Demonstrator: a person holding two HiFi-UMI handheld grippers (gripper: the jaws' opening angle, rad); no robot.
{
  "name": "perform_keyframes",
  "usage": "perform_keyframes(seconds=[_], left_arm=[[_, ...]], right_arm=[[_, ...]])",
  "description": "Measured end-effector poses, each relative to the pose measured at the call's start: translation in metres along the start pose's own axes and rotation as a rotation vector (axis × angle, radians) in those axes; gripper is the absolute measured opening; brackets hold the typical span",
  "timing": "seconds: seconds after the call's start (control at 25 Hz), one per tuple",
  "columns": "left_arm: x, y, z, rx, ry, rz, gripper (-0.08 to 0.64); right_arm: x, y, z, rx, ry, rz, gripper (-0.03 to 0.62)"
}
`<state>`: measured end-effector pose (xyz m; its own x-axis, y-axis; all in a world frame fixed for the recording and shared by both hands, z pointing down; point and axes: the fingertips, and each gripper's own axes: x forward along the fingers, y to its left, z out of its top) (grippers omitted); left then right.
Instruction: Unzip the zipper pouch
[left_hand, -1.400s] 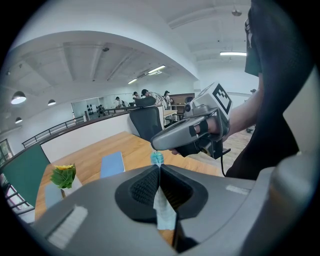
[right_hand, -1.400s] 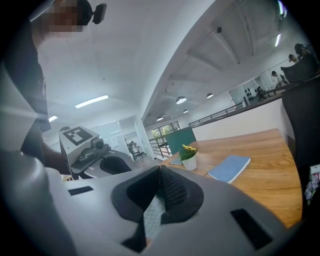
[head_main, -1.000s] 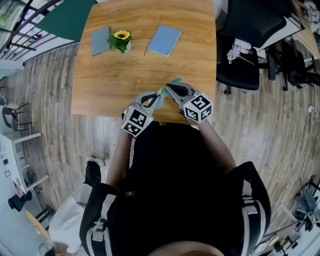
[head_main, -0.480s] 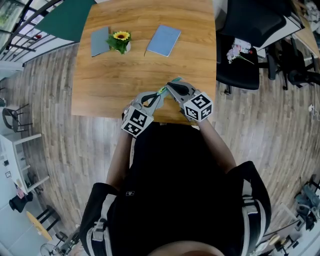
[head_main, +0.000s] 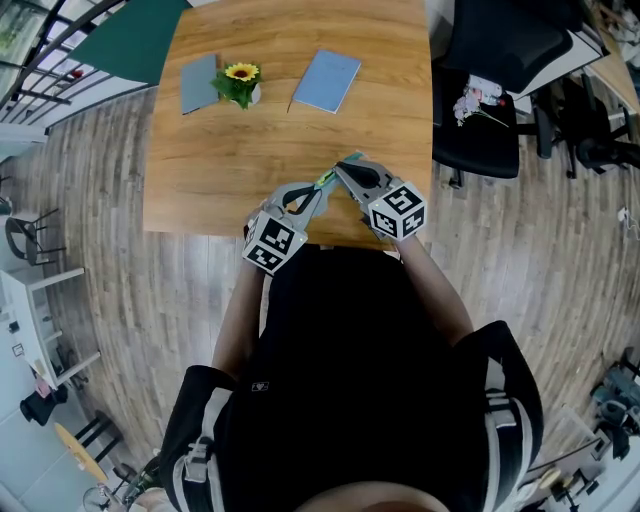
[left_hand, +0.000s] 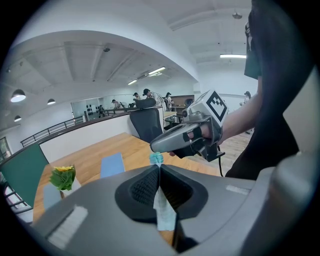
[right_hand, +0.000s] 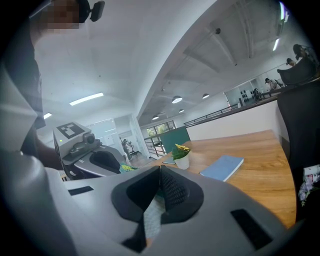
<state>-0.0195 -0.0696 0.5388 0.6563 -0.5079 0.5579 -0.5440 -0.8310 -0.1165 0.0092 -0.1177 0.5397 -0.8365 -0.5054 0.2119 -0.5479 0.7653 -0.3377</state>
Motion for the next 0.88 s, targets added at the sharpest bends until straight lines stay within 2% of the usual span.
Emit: perform_keyframes(seconds=[0.88], left_arm=[[-0.002, -0.001, 0.000, -0.009, 0.003, -0.008, 0.008]], right_arm=[[-0.003, -0.017, -0.008, 0.001, 0.027, -0.027, 0.006]])
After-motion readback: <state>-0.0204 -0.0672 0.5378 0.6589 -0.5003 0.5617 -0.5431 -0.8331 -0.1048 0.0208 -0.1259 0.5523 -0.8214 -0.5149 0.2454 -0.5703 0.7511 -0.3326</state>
